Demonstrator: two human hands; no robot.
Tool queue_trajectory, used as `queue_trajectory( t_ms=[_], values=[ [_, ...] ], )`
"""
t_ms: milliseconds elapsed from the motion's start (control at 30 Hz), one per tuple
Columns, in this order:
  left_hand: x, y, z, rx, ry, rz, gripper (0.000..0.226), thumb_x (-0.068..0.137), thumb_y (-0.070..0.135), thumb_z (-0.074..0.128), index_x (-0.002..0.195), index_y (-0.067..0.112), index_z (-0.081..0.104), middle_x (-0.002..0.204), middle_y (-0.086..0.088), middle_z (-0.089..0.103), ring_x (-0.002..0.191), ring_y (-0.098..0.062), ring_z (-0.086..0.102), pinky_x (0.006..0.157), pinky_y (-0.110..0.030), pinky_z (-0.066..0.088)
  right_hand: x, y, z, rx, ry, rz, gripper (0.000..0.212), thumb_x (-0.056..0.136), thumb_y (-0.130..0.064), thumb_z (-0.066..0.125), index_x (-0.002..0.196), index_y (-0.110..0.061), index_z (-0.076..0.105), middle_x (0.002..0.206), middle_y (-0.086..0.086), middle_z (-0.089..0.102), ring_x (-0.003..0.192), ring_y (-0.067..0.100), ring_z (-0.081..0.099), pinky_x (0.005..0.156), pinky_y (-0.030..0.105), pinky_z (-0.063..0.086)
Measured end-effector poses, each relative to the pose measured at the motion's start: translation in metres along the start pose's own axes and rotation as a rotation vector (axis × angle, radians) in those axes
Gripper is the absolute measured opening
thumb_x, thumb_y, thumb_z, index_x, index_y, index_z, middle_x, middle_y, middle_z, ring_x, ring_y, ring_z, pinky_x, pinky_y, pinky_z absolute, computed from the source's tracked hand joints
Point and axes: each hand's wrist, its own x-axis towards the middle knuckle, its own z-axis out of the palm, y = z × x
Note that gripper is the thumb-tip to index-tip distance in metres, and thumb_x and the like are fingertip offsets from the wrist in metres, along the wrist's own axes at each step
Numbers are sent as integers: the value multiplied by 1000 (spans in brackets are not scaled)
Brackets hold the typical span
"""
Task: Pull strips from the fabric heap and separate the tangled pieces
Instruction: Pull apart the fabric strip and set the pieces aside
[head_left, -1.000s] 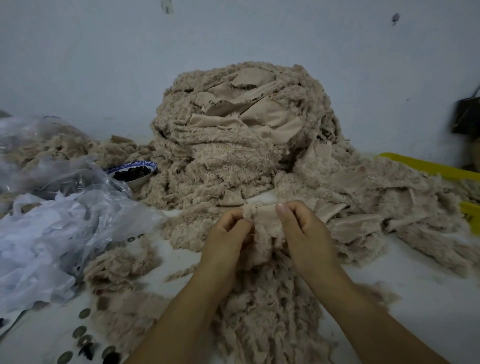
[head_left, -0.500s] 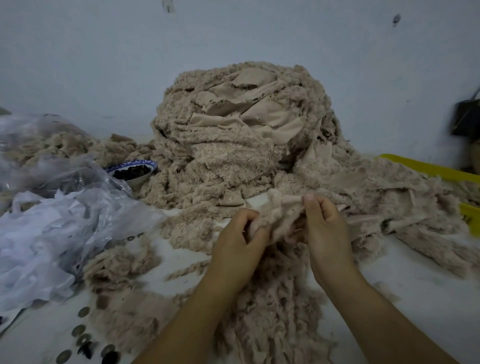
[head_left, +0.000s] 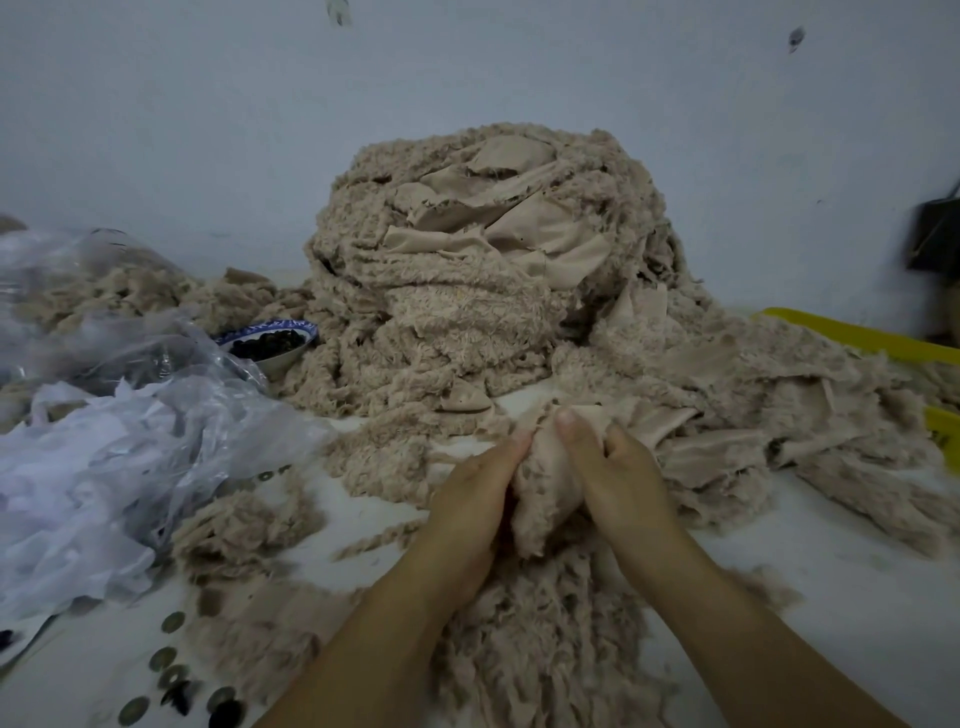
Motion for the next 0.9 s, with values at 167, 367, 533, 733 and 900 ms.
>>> queue_trajectory(
  t_ms=[167, 367, 533, 733, 900],
  values=[
    [4, -5, -2, 57, 43, 57, 31, 93, 46, 58, 100, 24, 78, 110, -5, 76, 106, -21, 72, 89, -34, 56, 1, -6, -4, 14, 88, -54, 41, 95, -47, 57, 88, -8, 67, 90, 15, 71, 82, 21, 70, 79, 40, 57],
    [0, -4, -1, 355, -33, 208, 38, 78, 81, 54, 101, 52, 62, 96, 28, 71, 85, 10, 67, 67, -11, 51, 2, -2, -4, -38, 65, -39, 40, 95, -49, 55, 86, -12, 67, 75, 2, 70, 72, 16, 67, 69, 26, 54],
    [7, -13, -2, 471, 129, 241, 22, 95, 42, 64, 88, 21, 65, 79, 1, 70, 69, -9, 64, 55, -17, 48, 5, -6, -6, 10, 120, 32, 47, 95, -51, 55, 80, -6, 62, 74, 14, 67, 72, 29, 66, 75, 45, 55],
    [9, -5, -7, 63, 225, 90, 29, 102, 36, 52, 96, 19, 74, 95, -3, 78, 88, -18, 75, 69, -30, 60, 2, -6, -3, 22, 82, 12, 51, 93, -51, 58, 79, -3, 54, 65, 7, 50, 62, 21, 50, 65, 40, 44],
    [12, -9, -7, 154, 315, 128, 41, 105, 40, 46, 84, 19, 73, 84, -3, 77, 78, -22, 73, 64, -32, 58, 7, -2, -6, 88, 114, 27, 58, 93, -53, 58, 91, 6, 60, 76, 12, 59, 74, 21, 60, 70, 38, 49]
  ],
)
